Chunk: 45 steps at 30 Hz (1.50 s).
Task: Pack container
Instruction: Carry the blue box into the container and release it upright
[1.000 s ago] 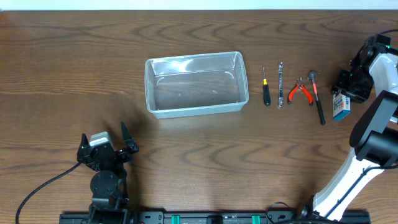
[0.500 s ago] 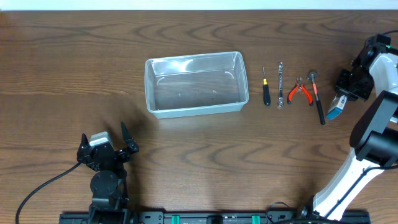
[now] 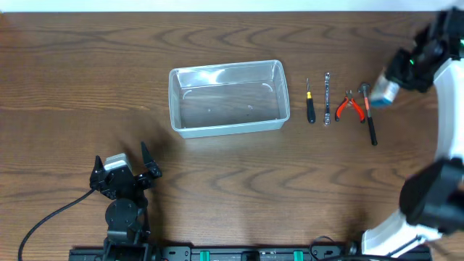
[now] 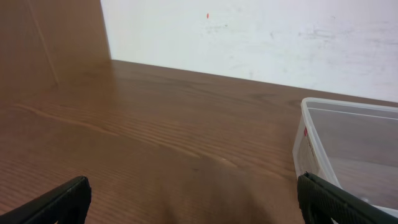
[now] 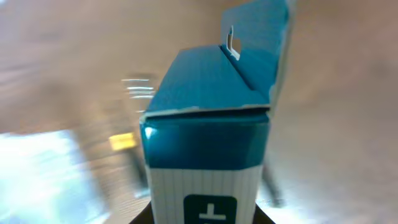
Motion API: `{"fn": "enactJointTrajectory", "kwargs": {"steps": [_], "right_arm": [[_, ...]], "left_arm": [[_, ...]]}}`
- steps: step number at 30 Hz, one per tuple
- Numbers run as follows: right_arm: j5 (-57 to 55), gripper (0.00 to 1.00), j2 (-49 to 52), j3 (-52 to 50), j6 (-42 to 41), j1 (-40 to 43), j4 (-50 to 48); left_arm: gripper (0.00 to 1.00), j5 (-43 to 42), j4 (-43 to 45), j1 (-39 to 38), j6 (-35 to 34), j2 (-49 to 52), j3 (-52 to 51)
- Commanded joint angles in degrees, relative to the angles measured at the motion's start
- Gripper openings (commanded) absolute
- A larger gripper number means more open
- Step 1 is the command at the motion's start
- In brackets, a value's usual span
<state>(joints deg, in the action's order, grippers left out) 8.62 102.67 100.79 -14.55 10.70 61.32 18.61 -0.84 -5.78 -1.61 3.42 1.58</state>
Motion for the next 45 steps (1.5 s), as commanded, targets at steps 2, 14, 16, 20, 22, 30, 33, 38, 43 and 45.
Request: {"fn": "enactJointTrajectory", "kwargs": {"steps": [2, 14, 16, 20, 22, 30, 33, 38, 43, 45], "right_arm": [[3.61, 0.01, -5.03, 1.01, -0.85, -13.14, -1.18], [-19.37, 0.02, 5.35, 0.76, -6.88, -38.69, -9.92], [-19.41, 0.02, 7.76, 0.76, -6.88, -38.84, -10.97], [-19.54, 0.01, 11.98, 0.76, -8.02, -37.51, -11.52], [-18.60, 0.01, 13.29, 0.76, -9.31, -36.87, -10.03], [-17.81, 0.06, 17.73, 0.76, -9.73, -36.59, -7.87], [-17.79, 0.07, 19.39, 0.76, -10.32, -36.57, -7.85], [-17.38, 0.12, 19.91, 0.76, -10.32, -36.59, -8.00], [-17.31, 0.01, 19.91, 0.76, -10.95, -36.59, -7.69], [-17.35, 0.06, 19.91, 0.76, -10.95, -36.61, -6.97]], "left_arm": [[0.98, 0.94, -1.51, 0.13, 0.09, -0.17, -1.36], [0.98, 0.96, -1.51, 0.13, 0.09, -0.17, -1.36], [0.98, 0.96, -1.51, 0.13, 0.09, -0.17, -1.36], [0.98, 0.94, -1.51, 0.13, 0.11, -0.17, -1.36], [0.98, 0.96, -1.51, 0.13, 0.09, -0.17, -1.36], [0.98, 0.94, -1.51, 0.13, 0.09, -0.17, -1.36], [0.98, 0.96, -1.51, 0.13, 0.09, -0.17, -1.36], [0.98, 0.96, -1.51, 0.13, 0.09, -0.17, -1.36], [0.98, 0.96, -1.51, 0.13, 0.09, -0.17, -1.36], [0.98, 0.94, -1.51, 0.13, 0.09, -0.17, -1.36]]}}
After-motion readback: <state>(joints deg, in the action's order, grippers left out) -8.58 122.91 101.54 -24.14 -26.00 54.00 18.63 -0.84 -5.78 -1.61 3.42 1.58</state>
